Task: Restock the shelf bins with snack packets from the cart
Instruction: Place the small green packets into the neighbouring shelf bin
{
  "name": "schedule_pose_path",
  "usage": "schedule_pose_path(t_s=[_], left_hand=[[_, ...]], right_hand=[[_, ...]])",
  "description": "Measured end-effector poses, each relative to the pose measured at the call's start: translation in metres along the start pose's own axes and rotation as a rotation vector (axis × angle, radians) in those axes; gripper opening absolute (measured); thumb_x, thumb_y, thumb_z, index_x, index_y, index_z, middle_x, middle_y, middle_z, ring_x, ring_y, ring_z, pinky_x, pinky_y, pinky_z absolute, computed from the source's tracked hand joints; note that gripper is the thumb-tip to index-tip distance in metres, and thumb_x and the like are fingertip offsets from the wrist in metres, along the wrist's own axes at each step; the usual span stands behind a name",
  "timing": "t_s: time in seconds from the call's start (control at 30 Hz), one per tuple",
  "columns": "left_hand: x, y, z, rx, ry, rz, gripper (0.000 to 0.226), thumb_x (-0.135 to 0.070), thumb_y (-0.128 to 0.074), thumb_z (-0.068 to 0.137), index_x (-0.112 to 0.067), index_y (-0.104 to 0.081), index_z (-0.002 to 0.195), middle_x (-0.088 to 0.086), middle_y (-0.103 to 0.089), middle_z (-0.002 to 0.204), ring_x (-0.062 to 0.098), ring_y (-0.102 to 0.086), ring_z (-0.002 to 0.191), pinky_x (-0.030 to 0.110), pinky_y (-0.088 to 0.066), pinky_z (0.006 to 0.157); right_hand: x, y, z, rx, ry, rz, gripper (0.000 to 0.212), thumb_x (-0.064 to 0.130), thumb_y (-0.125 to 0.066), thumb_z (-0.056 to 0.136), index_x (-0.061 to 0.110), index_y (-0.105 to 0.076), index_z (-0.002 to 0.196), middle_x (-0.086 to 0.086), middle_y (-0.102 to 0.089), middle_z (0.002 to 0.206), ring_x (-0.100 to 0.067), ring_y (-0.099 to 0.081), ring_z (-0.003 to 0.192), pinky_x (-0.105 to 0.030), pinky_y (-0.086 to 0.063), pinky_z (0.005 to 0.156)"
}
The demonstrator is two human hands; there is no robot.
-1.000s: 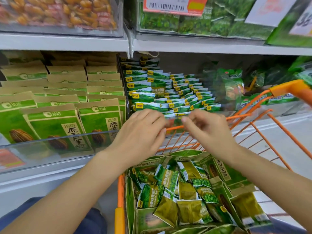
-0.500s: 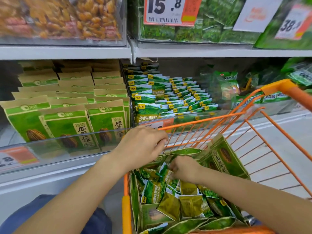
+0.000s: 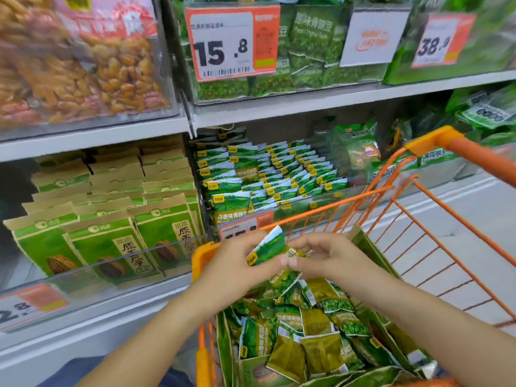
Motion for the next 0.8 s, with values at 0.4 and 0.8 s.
schedule_pose_path(t_s=[0.4, 0.8], left_hand=[[-0.031, 0.006, 0.044, 0.114, 0.100, 0.213, 0.038, -0.048, -0.071, 0.080, -0.012, -0.063, 0.090, -0.005, -0.055, 0.082, 0.005, -0.060, 0.082, 0.018, -0.050, 0.078], [-0.019, 0.061, 0.168, -0.209, 0.236, 1.229, 0.051, -0.052, -0.063, 0.086, -0.022, -0.059, 0.126, 0.005, -0.062, 0.126, 0.028, -0.052, 0.120, 0.039, -0.031, 0.103]], right_hand=[[-0.003, 0.030, 0.004, -0.205, 0.123, -0.010, 0.011, 0.027, -0.063, 0.090, 0.020, -0.067, 0.098, 0.006, -0.062, 0.086, -0.005, -0.060, 0.078, -0.023, -0.052, 0.071], [-0.045, 0.047, -0.003, 0.288, -0.003, -1.349, 0.044, 0.045, -0.043, 0.098, 0.016, -0.045, 0.132, -0.007, -0.060, 0.114, -0.026, -0.059, 0.105, -0.035, -0.047, 0.076]])
Point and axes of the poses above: each hand's wrist, its own z-axis towards the middle knuckle, its own y-axis out of the back of the hand, x = y × z, the point moved 2 cm from there along z, towards the middle knuckle
